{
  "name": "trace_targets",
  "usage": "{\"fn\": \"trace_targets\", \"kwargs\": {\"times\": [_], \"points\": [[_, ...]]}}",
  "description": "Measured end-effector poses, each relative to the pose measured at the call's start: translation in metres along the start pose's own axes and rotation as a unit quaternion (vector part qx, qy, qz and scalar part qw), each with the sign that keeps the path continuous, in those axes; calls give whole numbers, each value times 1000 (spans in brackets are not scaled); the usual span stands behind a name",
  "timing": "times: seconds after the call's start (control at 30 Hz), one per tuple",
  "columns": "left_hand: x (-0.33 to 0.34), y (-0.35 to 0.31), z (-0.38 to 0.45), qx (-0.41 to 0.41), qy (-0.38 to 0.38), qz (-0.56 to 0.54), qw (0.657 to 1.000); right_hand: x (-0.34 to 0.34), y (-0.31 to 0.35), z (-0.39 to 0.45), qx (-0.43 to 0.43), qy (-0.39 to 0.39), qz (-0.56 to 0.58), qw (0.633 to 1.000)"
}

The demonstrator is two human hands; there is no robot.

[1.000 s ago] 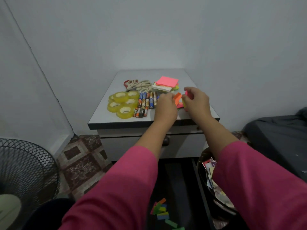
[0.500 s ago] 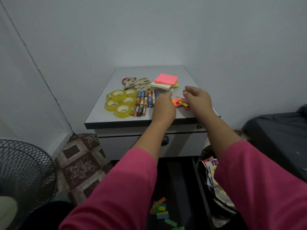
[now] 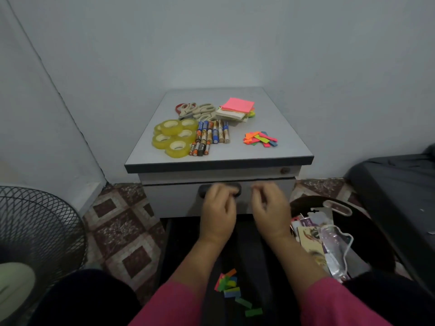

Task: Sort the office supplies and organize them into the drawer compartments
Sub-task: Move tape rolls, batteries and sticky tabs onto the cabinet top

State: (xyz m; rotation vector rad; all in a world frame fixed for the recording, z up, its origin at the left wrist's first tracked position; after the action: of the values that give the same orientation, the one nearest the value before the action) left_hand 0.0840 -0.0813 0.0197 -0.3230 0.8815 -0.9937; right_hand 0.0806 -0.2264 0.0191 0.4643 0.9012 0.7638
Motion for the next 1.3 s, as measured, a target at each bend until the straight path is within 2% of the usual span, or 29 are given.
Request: {"fn": "trace_targets", "kwargs": {"times": [0.07,0.13,0.23,0.27,0.33,0.5,0.57,0.7,0.83,1.13,1.3], "points": [[14,38,-44,-85,59,17,995,35,-31,-37,79,100,-37,991],[27,74,-83,-162,137,56,976,73,-55,-74,122,250,-103,955],[45,109,-133,-232,276,131,923,118,-76,-129,114,483,-232,837],[50,118,-147,-248,314,151,904,127,-80,-143,106,529,-258,801],[58,127,-163,-282,358,161,875,137,-86,-161,107,579,-282,758],[83,130,-187,-326,444,190,813,149,-88,-171,86,602,-299,735],[89,130,-192,-336,455,194,801,153,-87,-173,82,609,-307,727],[94,130,-194,-337,440,216,804,155,-83,-173,71,596,-334,727],[94,131,-196,-361,423,185,810,155,-86,-172,88,583,-320,741],[90,141,-198,-430,399,103,803,140,-102,-168,214,554,-239,768],[87,145,-201,-444,392,112,798,127,-106,-163,245,529,-221,782]]}}
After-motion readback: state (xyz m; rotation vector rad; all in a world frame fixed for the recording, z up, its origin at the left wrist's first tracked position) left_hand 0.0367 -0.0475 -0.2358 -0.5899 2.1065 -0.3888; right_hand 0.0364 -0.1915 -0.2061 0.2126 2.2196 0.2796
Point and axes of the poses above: each hand's wrist, its own z-axis towards the middle knuckle, its own x-axis out of the palm, y = z × x, the point moved 8 cm from there along z, towards the middle knuckle, and after that the axes turned 11 degrees about y, right-handed, at the moved point
